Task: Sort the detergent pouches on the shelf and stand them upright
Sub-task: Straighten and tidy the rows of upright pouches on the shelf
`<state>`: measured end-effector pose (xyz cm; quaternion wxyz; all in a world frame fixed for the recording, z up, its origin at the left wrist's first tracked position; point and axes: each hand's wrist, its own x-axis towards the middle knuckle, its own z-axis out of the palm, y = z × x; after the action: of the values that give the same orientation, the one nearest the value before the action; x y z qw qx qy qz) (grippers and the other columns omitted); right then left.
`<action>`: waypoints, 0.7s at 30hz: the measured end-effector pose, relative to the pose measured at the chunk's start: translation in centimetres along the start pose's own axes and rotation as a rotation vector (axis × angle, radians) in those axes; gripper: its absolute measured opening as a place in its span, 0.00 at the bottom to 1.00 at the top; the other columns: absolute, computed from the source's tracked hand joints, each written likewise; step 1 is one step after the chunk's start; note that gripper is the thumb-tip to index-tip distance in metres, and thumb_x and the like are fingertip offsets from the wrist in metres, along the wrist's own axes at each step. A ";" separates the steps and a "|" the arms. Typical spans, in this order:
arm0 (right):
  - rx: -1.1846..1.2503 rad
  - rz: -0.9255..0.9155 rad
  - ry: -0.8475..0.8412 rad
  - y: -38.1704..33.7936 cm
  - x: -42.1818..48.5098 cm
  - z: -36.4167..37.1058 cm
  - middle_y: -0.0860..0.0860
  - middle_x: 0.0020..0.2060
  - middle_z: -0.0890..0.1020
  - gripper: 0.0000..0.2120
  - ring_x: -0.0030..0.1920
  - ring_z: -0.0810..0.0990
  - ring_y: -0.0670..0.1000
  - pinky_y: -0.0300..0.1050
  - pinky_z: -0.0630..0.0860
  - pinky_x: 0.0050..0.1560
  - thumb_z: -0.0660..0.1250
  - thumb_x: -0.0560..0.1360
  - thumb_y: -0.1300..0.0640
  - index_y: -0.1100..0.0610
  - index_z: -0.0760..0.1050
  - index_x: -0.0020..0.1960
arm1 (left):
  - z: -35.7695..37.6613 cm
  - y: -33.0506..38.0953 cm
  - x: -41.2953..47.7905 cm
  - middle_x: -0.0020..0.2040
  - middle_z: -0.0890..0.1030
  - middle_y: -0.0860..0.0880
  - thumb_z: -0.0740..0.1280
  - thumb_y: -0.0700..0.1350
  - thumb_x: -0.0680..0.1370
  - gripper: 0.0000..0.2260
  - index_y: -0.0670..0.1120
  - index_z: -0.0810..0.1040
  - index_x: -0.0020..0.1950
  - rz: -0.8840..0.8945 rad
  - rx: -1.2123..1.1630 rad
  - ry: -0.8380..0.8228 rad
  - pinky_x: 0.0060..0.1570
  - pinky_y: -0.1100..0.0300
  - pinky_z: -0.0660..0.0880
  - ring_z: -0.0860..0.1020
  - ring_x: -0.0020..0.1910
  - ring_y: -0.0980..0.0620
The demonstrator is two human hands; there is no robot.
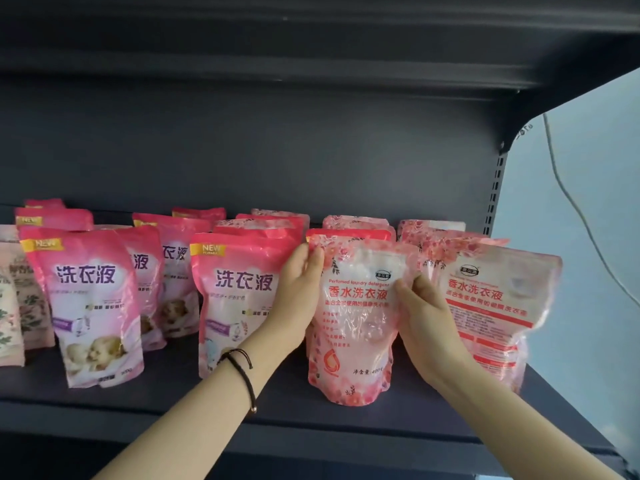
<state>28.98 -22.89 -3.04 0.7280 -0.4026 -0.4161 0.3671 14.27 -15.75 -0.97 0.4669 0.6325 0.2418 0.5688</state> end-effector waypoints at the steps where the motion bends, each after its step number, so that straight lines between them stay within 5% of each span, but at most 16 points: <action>1: -0.039 -0.018 -0.024 -0.4 0.1 -0.2 0.55 0.49 0.83 0.06 0.51 0.81 0.57 0.51 0.79 0.54 0.58 0.81 0.63 0.63 0.73 0.53 | -0.2 0.4 0.3 0.44 0.82 0.61 0.59 0.46 0.82 0.08 0.51 0.77 0.52 0.024 0.039 -0.021 0.40 0.72 0.75 0.81 0.44 0.64; 5: -0.376 -0.179 -0.130 -3.7 1.0 -0.7 0.53 0.50 0.83 0.09 0.52 0.83 0.54 0.49 0.80 0.53 0.63 0.78 0.65 0.57 0.75 0.56 | -1.3 3.4 2.1 0.51 0.81 0.61 0.66 0.43 0.78 0.08 0.55 0.79 0.53 0.209 0.408 -0.179 0.49 0.66 0.75 0.78 0.50 0.66; 10: -0.789 -0.365 -0.271 -9.2 3.9 0.4 0.50 0.42 0.84 0.04 0.45 0.82 0.49 0.43 0.78 0.50 0.67 0.76 0.56 0.54 0.80 0.49 | -1.8 8.3 5.6 0.41 0.84 0.56 0.72 0.48 0.74 0.03 0.55 0.83 0.46 0.393 0.781 -0.368 0.50 0.62 0.77 0.81 0.42 0.63; 15: -1.011 -0.244 -0.406 -12.7 8.2 0.9 0.48 0.39 0.85 0.07 0.42 0.84 0.47 0.40 0.80 0.48 0.66 0.76 0.54 0.54 0.82 0.45 | -2.0 10.3 10.9 0.42 0.85 0.58 0.74 0.52 0.72 0.06 0.56 0.82 0.47 0.256 0.979 -0.590 0.55 0.57 0.76 0.81 0.43 0.63; 21: -1.299 -0.104 -0.626 -14.5 12.2 1.9 0.44 0.38 0.85 0.03 0.38 0.83 0.42 0.36 0.80 0.42 0.70 0.73 0.52 0.47 0.82 0.43 | -1.7 10.2 15.8 0.43 0.85 0.55 0.76 0.51 0.70 0.07 0.55 0.83 0.46 0.099 0.912 -0.878 0.46 0.64 0.76 0.83 0.43 0.59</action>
<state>34.85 -17.62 14.32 0.2051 -0.6097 -0.7578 0.1089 14.10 -6.56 15.46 0.1793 0.9526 0.2161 0.1171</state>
